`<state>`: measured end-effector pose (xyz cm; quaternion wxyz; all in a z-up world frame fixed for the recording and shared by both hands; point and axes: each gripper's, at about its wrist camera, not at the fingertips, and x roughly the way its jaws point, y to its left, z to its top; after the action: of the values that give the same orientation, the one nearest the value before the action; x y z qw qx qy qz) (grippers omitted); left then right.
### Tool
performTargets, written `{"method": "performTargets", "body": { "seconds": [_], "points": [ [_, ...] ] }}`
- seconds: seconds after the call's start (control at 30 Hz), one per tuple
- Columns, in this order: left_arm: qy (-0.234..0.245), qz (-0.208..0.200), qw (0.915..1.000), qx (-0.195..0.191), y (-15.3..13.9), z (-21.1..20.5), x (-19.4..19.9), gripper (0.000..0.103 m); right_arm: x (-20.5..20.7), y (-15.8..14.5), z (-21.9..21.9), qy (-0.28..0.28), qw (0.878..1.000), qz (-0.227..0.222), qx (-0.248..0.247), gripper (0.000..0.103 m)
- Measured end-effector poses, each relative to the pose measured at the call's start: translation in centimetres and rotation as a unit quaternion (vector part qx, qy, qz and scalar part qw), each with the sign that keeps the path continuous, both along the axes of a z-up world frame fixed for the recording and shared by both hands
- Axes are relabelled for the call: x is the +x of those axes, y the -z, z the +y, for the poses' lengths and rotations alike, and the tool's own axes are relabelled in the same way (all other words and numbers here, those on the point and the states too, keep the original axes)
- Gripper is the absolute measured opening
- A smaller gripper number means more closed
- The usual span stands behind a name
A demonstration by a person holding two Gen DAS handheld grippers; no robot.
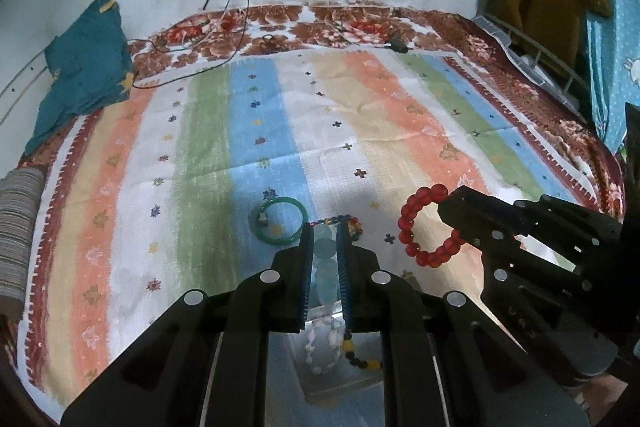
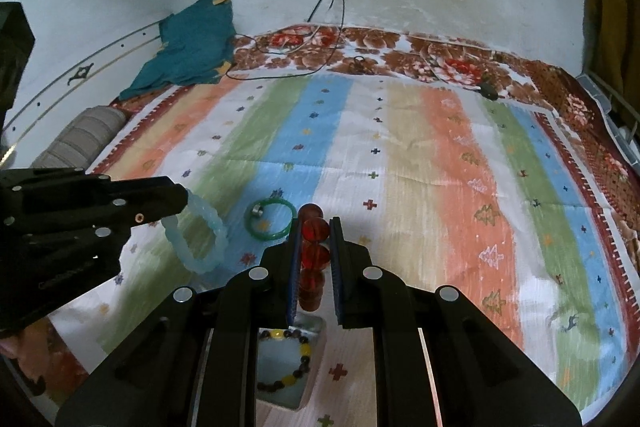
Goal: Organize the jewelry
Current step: 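Carry both held bracelets back over the silver tin with both tools, then open both tools to drop the bracelets into the silver tin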
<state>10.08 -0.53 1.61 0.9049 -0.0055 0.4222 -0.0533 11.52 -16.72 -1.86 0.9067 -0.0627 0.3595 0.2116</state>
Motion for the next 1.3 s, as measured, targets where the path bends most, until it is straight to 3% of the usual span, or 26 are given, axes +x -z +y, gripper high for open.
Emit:
{"method": "performTargets", "body": {
  "seconds": [0.83, 0.9, 0.93, 0.97, 1.3],
  "points": [
    [0.0, 0.012, 0.9998, -0.017, 0.8, -0.1, -5.0, 0.012, -4.4, 1.9, 1.1, -0.039, 0.998, 0.041, -0.004, 0.014],
    [-0.013, 0.014, 0.9997, -0.013, 0.9, 0.2, -4.8, 0.023, -4.2, 1.9, 1.0, -0.032, 0.999, 0.04, -0.007, 0.019],
    [-0.022, 0.012, 0.9996, -0.009, 0.9, 0.5, -4.8, 0.034, -4.1, 1.8, 0.8, -0.026, 0.999, 0.037, -0.01, 0.028],
    [-0.028, 0.01, 0.9995, -0.007, 0.8, 0.7, -4.8, 0.037, -4.0, 1.8, 0.7, -0.021, 0.999, 0.035, -0.01, 0.033],
    [-0.057, 0.026, 0.9977, -0.026, 1.4, 2.9, -3.2, 0.049, -1.7, 3.0, -0.4, 0.007, 0.998, 0.061, -0.008, 0.044]
  ]
}}
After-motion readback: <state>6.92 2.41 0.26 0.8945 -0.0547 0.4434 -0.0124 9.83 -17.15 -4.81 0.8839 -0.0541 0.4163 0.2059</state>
